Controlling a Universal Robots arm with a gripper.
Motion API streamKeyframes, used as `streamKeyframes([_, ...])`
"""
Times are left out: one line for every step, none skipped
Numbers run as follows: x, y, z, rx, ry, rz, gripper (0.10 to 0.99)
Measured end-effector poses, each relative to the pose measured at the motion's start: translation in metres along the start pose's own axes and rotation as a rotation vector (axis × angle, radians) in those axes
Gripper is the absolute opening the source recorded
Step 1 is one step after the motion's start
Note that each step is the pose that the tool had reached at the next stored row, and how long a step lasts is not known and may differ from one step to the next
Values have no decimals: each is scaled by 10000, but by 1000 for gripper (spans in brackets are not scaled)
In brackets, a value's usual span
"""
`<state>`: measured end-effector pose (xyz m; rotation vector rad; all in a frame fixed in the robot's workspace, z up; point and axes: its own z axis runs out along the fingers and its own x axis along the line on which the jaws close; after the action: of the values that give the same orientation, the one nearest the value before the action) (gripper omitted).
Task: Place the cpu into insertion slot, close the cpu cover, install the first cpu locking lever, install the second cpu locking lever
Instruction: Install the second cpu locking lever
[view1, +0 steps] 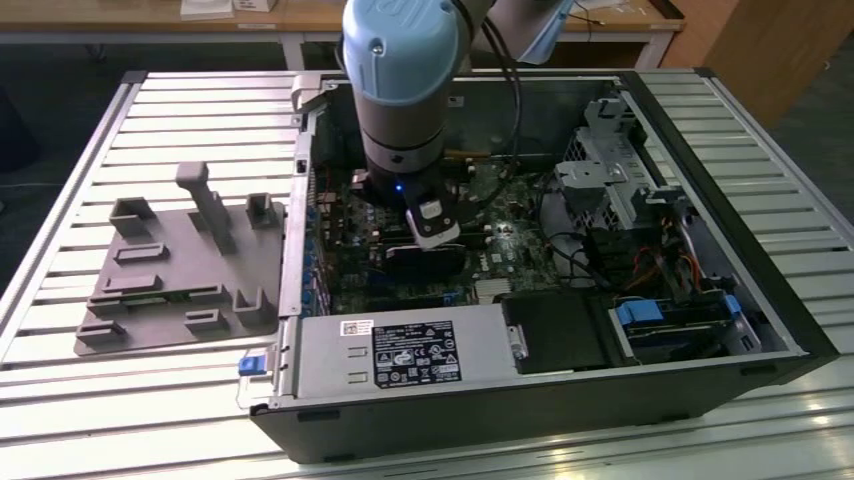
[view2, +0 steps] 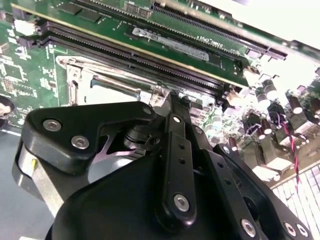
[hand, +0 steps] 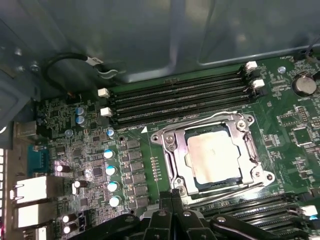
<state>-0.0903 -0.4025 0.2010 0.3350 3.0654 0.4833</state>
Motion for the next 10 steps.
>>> streamKeyframes([1, 6, -15, 23, -6, 7, 102])
streamKeyframes([1, 11, -24, 44, -15, 12, 102])
streamKeyframes([1, 15, -33, 72, -23, 19, 102])
streamKeyframes([0, 20, -44, 120, -37, 25, 102])
streamKeyframes([-1, 25, -57, 182, -52, 31, 102])
streamKeyframes([-2, 31, -70, 253, -71, 37, 102])
streamKeyframes([-3, 36, -83, 342, -93, 44, 102])
streamKeyframes([-4, 40, -94, 441, -118, 51, 102])
streamKeyframes([-5, 44, -104, 548, -144, 58, 102])
streamKeyframes([-5, 48, -113, 668, -175, 67, 102])
